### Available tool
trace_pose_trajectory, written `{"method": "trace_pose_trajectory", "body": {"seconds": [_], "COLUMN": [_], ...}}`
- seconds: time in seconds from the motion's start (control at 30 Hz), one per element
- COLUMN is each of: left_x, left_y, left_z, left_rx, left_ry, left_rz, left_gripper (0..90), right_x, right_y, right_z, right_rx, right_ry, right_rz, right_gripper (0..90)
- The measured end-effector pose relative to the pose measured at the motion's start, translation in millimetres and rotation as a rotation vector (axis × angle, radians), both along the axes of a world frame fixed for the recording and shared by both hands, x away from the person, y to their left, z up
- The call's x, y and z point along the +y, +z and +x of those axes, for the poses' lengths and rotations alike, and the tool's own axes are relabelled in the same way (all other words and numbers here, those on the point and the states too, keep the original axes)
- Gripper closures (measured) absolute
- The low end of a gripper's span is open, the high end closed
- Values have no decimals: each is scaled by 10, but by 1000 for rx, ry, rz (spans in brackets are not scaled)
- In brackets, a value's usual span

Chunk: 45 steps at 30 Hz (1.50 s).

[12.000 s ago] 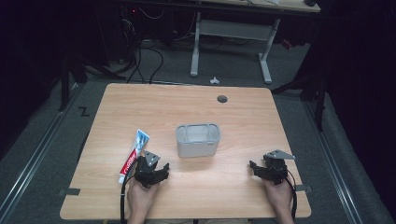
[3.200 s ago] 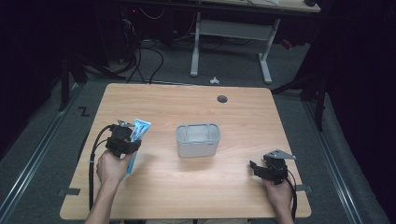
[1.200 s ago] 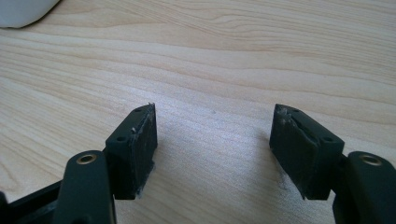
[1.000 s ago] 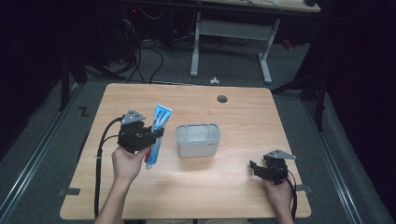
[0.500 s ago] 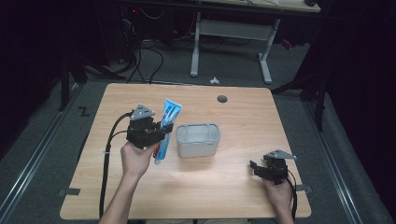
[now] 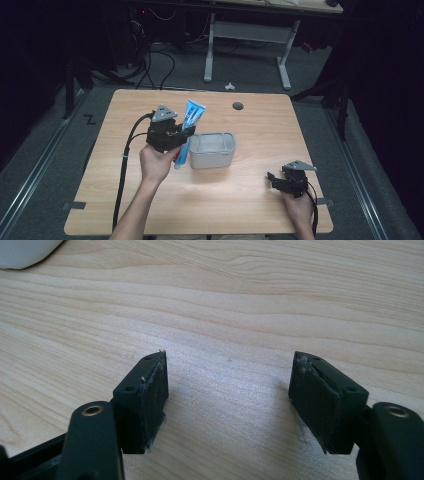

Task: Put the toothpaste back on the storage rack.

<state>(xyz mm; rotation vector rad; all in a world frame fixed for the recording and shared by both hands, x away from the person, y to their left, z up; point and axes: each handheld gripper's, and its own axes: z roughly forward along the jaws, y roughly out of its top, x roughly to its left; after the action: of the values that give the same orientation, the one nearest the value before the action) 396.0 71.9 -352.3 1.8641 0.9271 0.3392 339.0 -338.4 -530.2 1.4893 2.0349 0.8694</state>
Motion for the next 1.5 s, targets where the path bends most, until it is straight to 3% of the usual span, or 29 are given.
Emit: {"method": "trace_pose_trajectory", "body": {"seconds": [0.47, 0.97, 1.5], "left_x": [-222, -426, -546], "left_y": [70, 84, 69], "left_z": [128, 337, 476], "left_rx": [-23, -9, -10], "left_ry": [-17, -25, 1], "left_rz": [1, 0, -25], "left_gripper": [722, 724, 723], "right_x": [-2, -3, -3], "right_y": [0, 0, 0], "right_z": [0, 0, 0], "right_rx": [0, 1, 0], "right_ry": [4, 4, 8], "right_rz": [1, 2, 1], "right_gripper": [325, 325, 324]}}
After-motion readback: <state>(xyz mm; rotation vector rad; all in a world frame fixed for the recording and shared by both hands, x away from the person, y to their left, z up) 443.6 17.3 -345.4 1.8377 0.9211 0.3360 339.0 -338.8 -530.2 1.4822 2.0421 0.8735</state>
